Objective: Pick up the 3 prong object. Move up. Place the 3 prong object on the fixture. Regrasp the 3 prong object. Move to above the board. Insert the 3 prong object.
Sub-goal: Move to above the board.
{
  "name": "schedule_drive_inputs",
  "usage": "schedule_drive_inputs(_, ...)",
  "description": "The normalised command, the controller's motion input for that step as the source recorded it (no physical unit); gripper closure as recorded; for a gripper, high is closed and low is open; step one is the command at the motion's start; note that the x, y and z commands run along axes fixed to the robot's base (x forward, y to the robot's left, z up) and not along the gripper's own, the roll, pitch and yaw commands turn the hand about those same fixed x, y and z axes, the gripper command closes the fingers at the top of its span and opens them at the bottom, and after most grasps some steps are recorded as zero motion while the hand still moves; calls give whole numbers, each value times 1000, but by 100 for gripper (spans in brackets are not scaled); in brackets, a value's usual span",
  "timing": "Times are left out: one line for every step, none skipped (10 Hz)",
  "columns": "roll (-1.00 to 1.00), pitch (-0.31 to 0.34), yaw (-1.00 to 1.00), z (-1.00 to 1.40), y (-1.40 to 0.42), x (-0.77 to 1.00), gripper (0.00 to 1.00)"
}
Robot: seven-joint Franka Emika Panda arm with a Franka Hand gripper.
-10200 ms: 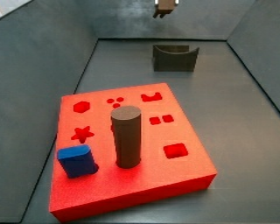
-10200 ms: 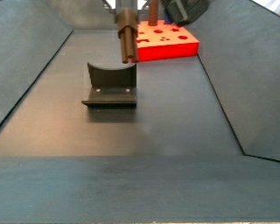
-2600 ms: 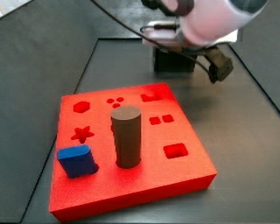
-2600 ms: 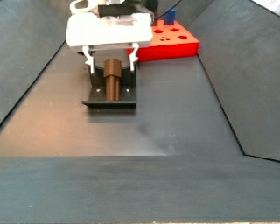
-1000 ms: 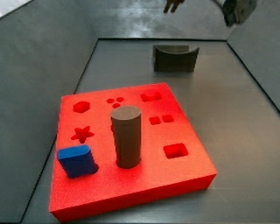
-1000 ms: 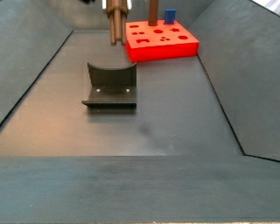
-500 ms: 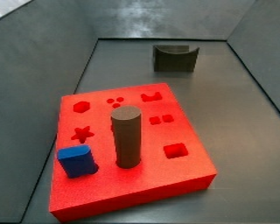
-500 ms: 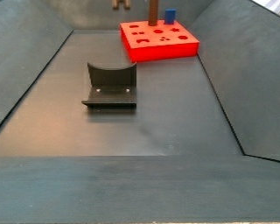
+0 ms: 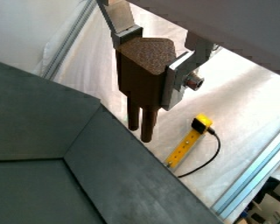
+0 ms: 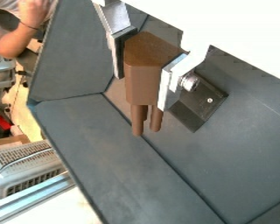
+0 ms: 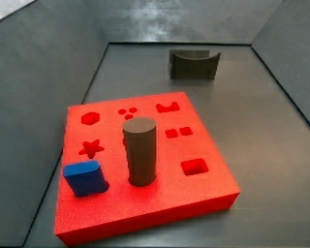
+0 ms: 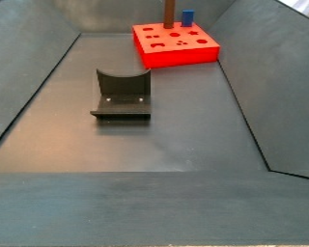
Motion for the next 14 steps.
schedule_drive_inputs(-1000, -4, -124, -3, -1000, -412, 100)
schedule_drive_inputs(-1000, -14, -124, -37, -1000, -410, 100)
schedule_drive_inputs(-1000, -21, -123, -25, -1000, -428, 100)
schedule_drive_inputs(-1000, -19, -129, -32, -1000, -454, 100)
schedule_drive_inputs(-1000, -19, -131, -29, -1000, -462, 100)
schedule_drive_inputs(-1000, -12, -134, -27, -1000, -481, 100)
schedule_drive_inputs(-1000, -6, -134, -28, -1000, -490, 100)
schedule_drive_inputs(-1000, -1, -134, -18, -938, -480, 100)
schedule_drive_inputs(-1000, 2, -130, -18, -537, -312, 100)
schedule_drive_inputs(-1000, 5, -125, -7, -289, -205, 100)
schedule_drive_inputs(-1000, 4, -115, -1, -144, -139, 100)
schedule_drive_inputs(-990, -8, -106, -5, -77, -106, 100)
schedule_drive_inputs(-753, -18, -74, -2, -34, -86, 100)
schedule_drive_inputs(-448, -25, -29, -1, 5, -63, 100)
